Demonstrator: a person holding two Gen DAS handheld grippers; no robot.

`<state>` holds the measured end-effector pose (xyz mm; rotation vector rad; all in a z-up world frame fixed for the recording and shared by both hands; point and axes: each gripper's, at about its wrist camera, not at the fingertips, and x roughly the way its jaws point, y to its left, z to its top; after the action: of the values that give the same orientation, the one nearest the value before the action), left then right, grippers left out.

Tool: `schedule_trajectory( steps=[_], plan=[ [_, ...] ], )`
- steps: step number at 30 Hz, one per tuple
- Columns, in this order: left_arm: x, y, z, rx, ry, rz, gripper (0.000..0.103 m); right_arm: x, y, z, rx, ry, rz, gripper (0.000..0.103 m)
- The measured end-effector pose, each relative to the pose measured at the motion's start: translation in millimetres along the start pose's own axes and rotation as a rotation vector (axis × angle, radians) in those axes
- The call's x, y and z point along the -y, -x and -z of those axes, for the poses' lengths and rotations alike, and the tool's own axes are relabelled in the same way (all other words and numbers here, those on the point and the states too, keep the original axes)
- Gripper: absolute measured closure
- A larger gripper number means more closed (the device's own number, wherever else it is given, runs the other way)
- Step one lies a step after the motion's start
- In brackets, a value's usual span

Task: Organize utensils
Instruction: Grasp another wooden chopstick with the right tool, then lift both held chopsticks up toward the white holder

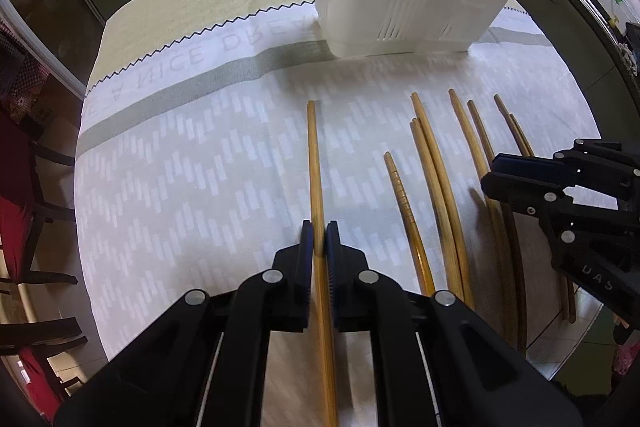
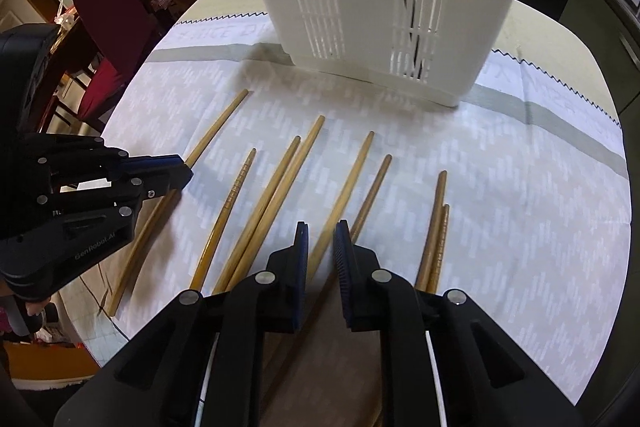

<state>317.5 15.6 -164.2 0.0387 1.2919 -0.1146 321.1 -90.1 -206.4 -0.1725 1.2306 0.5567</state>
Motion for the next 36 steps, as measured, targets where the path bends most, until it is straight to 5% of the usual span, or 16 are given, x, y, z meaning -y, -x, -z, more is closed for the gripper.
schedule_trajectory(
  steps=[10, 14, 22, 36],
  plan=[
    [0, -1, -1, -0.002, 0.013, -0.004, 0.096, -10, -16, -18, -0.072, 0.004, 0.073, 0.092],
    [-1, -1, -1, 0.007, 0.029, 0.013, 0.097, -6, -17, -22, -0.064, -0.037, 0.028, 0.095],
    [0, 17, 1, 0.062, 0.028, 0.051, 0.097, 1, 34, -15, 0.083, -0.062, -0.055, 0.096],
    [11, 130, 5, 0.313, -0.020, 0.110, 0.097, 20, 134, 27, 0.310, -0.072, -0.138, 0.096]
  ],
)
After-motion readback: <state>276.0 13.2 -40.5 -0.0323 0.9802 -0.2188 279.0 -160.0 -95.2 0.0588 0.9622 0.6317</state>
